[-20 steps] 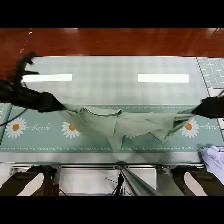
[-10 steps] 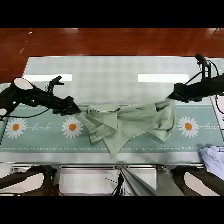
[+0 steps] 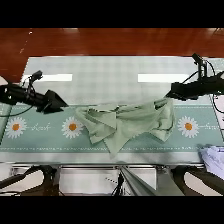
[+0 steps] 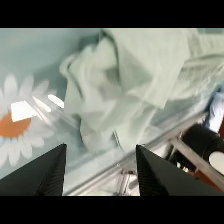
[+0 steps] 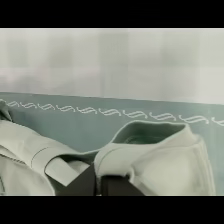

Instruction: Fold the shirts.

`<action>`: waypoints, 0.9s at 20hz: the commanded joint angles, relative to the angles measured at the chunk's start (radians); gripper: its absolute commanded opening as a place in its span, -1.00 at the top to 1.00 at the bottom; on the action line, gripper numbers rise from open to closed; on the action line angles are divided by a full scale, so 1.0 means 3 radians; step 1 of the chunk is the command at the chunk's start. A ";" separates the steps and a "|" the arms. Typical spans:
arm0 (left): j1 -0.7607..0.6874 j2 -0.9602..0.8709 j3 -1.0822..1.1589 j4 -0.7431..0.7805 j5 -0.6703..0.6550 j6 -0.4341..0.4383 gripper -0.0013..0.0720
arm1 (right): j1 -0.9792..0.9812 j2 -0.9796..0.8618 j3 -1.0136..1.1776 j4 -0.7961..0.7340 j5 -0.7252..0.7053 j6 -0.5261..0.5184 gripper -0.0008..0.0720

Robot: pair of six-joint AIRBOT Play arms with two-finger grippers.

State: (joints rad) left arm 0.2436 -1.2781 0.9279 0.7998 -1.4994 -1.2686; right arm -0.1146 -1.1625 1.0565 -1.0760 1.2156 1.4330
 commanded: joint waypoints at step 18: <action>-0.1354 -0.0192 -0.1349 -0.0760 0.1283 0.0011 -0.84 | 0.0000 -0.0005 -0.0001 -0.0088 -0.0015 -0.0020 0.90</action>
State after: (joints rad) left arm -0.1150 -1.2938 0.5247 0.6231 -1.1690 -1.2675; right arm -0.1150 -1.1633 1.0565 -1.0973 1.2110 1.4265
